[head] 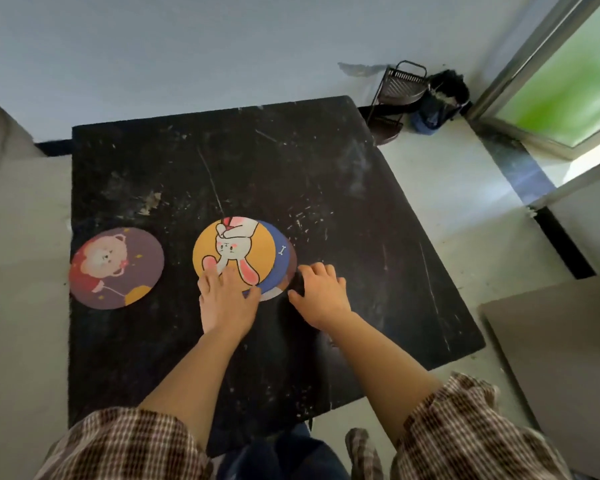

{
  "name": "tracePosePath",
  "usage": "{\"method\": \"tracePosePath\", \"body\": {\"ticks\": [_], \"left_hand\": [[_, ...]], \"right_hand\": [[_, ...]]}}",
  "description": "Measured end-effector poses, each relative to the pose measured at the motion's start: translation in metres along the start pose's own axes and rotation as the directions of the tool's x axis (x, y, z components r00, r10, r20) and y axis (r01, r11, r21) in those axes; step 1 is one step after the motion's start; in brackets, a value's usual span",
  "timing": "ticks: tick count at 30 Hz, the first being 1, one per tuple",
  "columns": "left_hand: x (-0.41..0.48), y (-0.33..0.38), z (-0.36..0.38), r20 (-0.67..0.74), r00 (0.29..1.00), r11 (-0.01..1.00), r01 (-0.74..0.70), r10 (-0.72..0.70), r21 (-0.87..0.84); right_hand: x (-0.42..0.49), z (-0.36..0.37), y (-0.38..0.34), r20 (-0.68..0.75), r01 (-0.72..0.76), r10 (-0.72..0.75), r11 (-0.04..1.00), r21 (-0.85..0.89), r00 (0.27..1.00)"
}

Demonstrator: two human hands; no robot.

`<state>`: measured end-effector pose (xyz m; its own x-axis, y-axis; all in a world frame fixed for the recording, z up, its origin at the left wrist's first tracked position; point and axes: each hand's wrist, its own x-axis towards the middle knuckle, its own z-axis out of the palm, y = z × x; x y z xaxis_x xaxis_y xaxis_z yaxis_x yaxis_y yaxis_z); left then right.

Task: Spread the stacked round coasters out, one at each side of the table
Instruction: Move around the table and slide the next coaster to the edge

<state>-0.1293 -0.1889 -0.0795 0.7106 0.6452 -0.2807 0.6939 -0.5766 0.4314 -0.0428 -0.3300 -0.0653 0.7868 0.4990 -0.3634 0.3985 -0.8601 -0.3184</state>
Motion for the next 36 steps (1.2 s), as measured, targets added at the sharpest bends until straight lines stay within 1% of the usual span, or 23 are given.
{"method": "tracePosePath", "body": {"ticks": [3, 7, 10, 12, 14, 16, 18, 19, 21, 23, 24, 26, 29, 30, 32, 36], "left_hand": [[0.014, -0.005, -0.005, -0.052, 0.992, 0.992, 0.113, -0.116, -0.047], [0.035, -0.013, -0.009, -0.064, 0.983, 0.981, 0.166, -0.172, -0.099], [0.046, -0.015, -0.01, -0.085, 0.972, 0.971, 0.21, -0.221, -0.118], [0.051, -0.015, -0.011, -0.107, 0.961, 0.96, 0.236, -0.253, -0.154], [0.056, -0.015, -0.013, -0.126, 0.949, 0.944, 0.261, -0.289, -0.202], [0.06, -0.016, -0.016, -0.147, 0.934, 0.922, 0.28, -0.327, -0.269], [0.066, -0.016, -0.021, -0.153, 0.907, 0.874, 0.315, -0.392, -0.371], [0.068, -0.015, -0.024, -0.155, 0.895, 0.85, 0.325, -0.418, -0.415], [0.068, -0.014, -0.027, -0.159, 0.88, 0.811, 0.324, -0.447, -0.487], [0.066, -0.013, -0.031, -0.123, 0.858, 0.746, 0.353, -0.499, -0.565], [0.065, -0.013, -0.031, -0.089, 0.844, 0.701, 0.376, -0.529, -0.606], [0.059, -0.015, -0.032, -0.009, 0.836, 0.63, 0.407, -0.549, -0.661], [0.047, -0.02, -0.029, 0.152, 0.855, 0.536, 0.438, -0.495, -0.722], [0.041, -0.021, -0.029, 0.221, 0.853, 0.483, 0.46, -0.472, -0.745], [0.025, -0.022, -0.028, 0.32, 0.846, 0.408, 0.496, -0.426, -0.766], [-0.011, -0.023, -0.018, 0.363, 0.868, 0.443, 0.488, -0.34, -0.752]], "right_hand": [[0.019, 0.003, -0.008, 0.012, 0.039, -0.039, 0.999, 0.004, 0.999], [0.04, 0.01, -0.023, -0.006, 0.029, -0.03, 0.999, -0.015, 1.0], [0.044, 0.019, -0.032, -0.064, 0.011, -0.012, 1.0, -0.026, 0.998], [0.044, 0.024, -0.038, -0.122, -0.022, 0.024, 1.0, 0.016, 0.992], [0.044, 0.027, -0.044, -0.145, -0.066, 0.08, 0.993, 0.099, 0.986], [0.045, 0.027, -0.049, -0.116, -0.145, 0.181, 0.954, 0.261, 0.977], [0.047, 0.022, -0.055, -0.073, -0.216, 0.285, 0.849, 0.483, 0.956], [0.048, 0.02, -0.056, -0.064, -0.207, 0.297, 0.79, 0.576, 0.953], [0.047, 0.016, -0.058, -0.026, -0.167, 0.273, 0.657, 0.735, 0.962], [0.044, 0.013, -0.059, 0.058, -0.184, 0.249, 0.52, 0.834, 0.967], [0.043, 0.013, -0.059, 0.099, -0.206, 0.238, 0.484, 0.85, 0.966], [0.042, 0.013, -0.057, 0.165, -0.271, 0.254, 0.474, 0.838, 0.953], [0.041, 0.009, -0.046, 0.2, -0.344, 0.338, 0.45, 0.824, 0.92], [0.039, 0.006, -0.041, 0.195, -0.339, 0.333, 0.458, 0.822, 0.923], [0.033, -0.003, -0.03, 0.154, -0.285, 0.278, 0.526, 0.802, 0.948], [0.017, -0.026, -0.003, 0.106, -0.189, 0.168, 0.624, 0.758, 0.98]]}}
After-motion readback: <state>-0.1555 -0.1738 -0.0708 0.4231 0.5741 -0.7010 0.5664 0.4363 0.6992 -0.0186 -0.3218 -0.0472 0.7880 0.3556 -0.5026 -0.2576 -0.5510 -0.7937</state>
